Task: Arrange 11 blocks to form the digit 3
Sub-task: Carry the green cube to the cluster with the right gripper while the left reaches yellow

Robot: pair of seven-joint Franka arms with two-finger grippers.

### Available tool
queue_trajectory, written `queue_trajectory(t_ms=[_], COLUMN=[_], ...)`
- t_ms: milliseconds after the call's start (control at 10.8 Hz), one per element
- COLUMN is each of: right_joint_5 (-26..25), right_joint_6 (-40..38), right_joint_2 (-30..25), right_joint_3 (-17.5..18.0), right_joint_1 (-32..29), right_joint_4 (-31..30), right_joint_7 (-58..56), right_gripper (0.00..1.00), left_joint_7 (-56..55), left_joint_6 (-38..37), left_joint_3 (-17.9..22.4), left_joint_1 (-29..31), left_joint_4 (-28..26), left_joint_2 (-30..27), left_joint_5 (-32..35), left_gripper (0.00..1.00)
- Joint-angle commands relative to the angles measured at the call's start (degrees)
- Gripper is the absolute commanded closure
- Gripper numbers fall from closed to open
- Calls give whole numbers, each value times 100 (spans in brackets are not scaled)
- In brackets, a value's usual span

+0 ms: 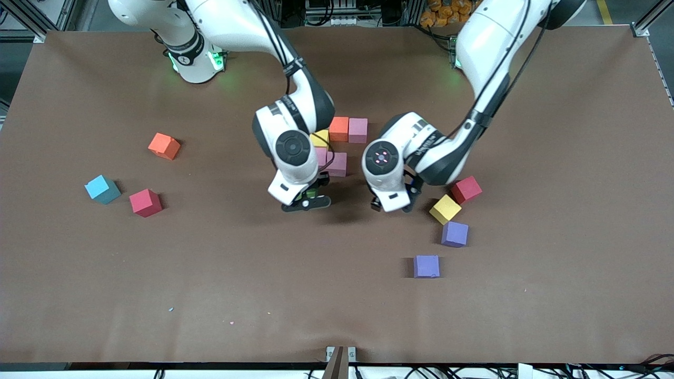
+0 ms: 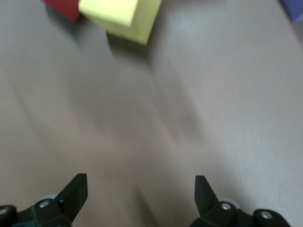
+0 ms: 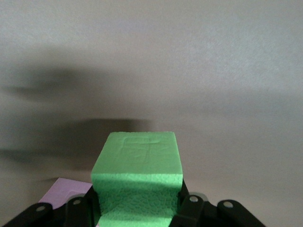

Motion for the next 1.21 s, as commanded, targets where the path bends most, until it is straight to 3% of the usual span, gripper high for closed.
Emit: queue_trajectory(t_ms=[0, 186, 464, 743, 1114], right_joint_5=[526, 843, 853, 853, 853], right_joint_6=[287, 341, 367, 367, 385], right_joint_2=[-48, 13, 110, 172, 260], right_joint_3=[-12, -12, -12, -12, -12], right_joint_1=[37, 91, 240, 302, 328], right_joint_4=[-353, -433, -424, -433, -468], right_joint_7=[23, 268, 864, 1034, 999], right_gripper=[100, 100, 100, 100, 100], left_joint_7=[581, 1206, 2226, 2788, 3098], left_joint_6=[-133, -133, -54, 665, 781], left_joint_3=[-44, -44, -53, -44, -62], left_joint_1=[373, 742, 1366, 1570, 1772], left_joint_4=[-409, -664, -885, -1323, -1307], left_joint_2=[-377, -605, -739, -686, -458], left_joint_5=[122, 131, 131, 200, 298], left_gripper=[0, 0, 0, 0, 0])
